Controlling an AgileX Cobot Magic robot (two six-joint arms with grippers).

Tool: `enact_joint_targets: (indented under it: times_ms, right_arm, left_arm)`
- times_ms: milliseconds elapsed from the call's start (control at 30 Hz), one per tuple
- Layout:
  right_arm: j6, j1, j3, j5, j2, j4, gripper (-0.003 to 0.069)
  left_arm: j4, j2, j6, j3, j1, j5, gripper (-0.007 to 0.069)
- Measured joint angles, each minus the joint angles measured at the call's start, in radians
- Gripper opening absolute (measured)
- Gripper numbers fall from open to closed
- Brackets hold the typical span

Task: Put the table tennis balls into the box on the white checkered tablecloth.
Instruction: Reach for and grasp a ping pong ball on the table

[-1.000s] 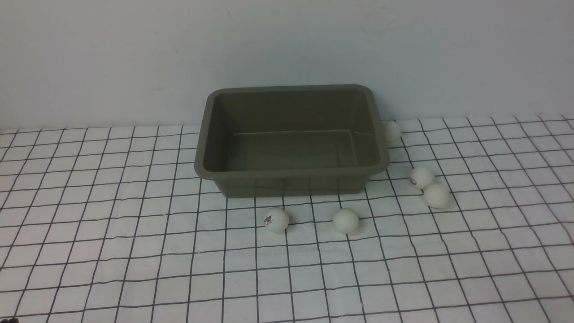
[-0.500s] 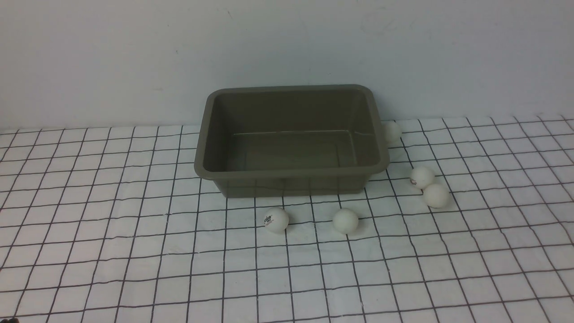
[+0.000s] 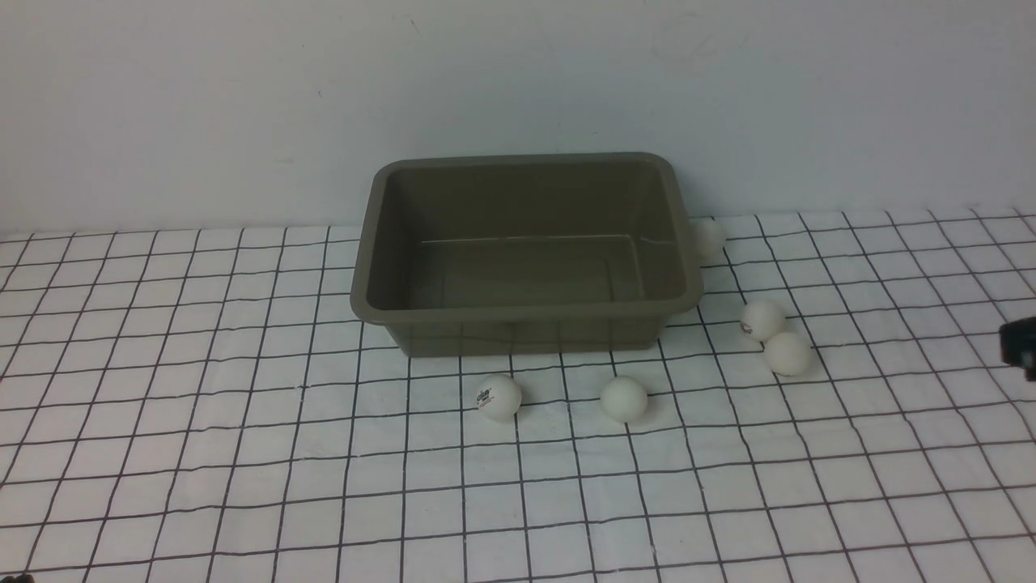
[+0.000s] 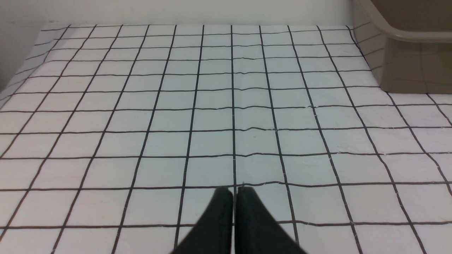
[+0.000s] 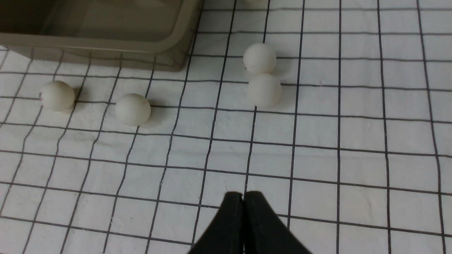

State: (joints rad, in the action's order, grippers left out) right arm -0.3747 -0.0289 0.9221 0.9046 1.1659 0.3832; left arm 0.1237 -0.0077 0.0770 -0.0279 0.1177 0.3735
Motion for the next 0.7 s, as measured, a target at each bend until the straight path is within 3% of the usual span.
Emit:
enact_joint_targets:
  times_ms: [100,233,400,700]
  right_arm:
    - [0.0,0.018,0.069,0.009,0.115,-0.04,-0.0018]
    - [0.013,0.13,0.182,0.019,0.274,-0.166,-0.0014]
    - [0.134,0.24,0.289,0.022,0.414,-0.338,-0.0012]
    - [0.199,0.249,0.349,-0.022,0.506,-0.408,0.0003]
  left_arm:
    - [0.0,0.0,0.0,0.0,0.0,0.0,-0.0004]
    - [0.0,0.0,0.0,0.0,0.0,0.0,-0.0004]
    - [0.0,0.0,0.0,0.0,0.0,0.0,-0.0004]
    - [0.0,0.0,0.0,0.0,0.0,0.0,-0.0004]
